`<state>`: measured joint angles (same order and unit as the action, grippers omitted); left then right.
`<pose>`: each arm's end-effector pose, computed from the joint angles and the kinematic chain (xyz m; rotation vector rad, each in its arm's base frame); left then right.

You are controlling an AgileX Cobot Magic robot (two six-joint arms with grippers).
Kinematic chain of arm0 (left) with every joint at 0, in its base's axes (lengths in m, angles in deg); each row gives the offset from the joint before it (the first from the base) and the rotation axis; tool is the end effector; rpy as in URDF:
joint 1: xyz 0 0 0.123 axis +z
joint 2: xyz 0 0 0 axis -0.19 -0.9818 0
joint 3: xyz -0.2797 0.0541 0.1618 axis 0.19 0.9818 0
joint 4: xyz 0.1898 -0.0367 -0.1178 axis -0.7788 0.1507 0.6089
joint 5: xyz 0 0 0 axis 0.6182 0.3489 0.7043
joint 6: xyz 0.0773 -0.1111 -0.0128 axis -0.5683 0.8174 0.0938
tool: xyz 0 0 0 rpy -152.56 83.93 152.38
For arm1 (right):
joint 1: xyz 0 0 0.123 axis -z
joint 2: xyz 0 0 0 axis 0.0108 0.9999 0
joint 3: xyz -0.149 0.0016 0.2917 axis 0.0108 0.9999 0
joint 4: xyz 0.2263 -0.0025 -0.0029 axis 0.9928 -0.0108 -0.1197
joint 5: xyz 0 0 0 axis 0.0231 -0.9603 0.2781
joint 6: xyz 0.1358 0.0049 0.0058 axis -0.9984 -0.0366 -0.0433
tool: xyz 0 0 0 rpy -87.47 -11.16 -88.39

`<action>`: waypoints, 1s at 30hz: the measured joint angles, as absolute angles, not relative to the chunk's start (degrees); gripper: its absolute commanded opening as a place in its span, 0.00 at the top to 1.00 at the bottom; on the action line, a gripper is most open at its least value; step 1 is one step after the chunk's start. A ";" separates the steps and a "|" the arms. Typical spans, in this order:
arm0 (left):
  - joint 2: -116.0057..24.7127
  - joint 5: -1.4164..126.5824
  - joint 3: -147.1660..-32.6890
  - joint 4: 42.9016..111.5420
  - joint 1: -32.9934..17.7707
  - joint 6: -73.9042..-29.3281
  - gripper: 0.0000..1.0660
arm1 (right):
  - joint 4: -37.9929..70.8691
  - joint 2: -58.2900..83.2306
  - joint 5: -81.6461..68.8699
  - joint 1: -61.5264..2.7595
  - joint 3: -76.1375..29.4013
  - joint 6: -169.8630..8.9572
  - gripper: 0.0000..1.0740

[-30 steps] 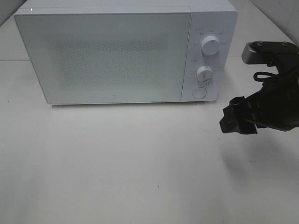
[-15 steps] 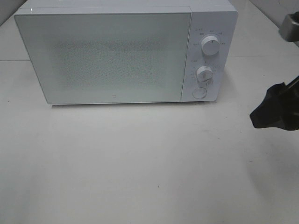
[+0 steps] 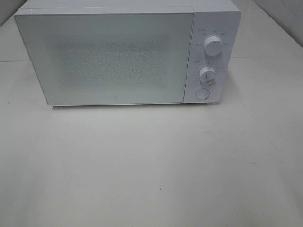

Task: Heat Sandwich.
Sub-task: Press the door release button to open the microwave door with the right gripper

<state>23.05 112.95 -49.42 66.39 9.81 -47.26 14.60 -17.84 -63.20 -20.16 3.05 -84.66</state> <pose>-0.0336 -0.0072 0.2486 0.0145 2.0333 -0.0975 0.0798 0.0248 0.3129 -0.4181 2.3316 0.1259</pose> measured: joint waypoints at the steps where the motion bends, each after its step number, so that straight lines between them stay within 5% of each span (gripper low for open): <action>1: 23.05 112.95 -49.42 66.39 9.81 -47.26 0.08 | 14.32 -19.27 -63.37 -20.16 3.05 -85.01 0.32; 8: 23.05 112.95 -49.42 66.39 9.81 -47.26 0.08 | 13.52 -29.93 -65.95 -19.59 6.54 -85.01 0.32; 17: 23.05 112.95 -49.42 66.39 9.81 -47.26 0.08 | 13.52 -41.67 -66.75 -9.62 13.36 -85.01 0.32; 30: 23.05 112.95 -49.42 66.39 9.81 -47.26 0.08 | 13.52 -55.54 -66.98 -3.89 15.88 -85.01 0.32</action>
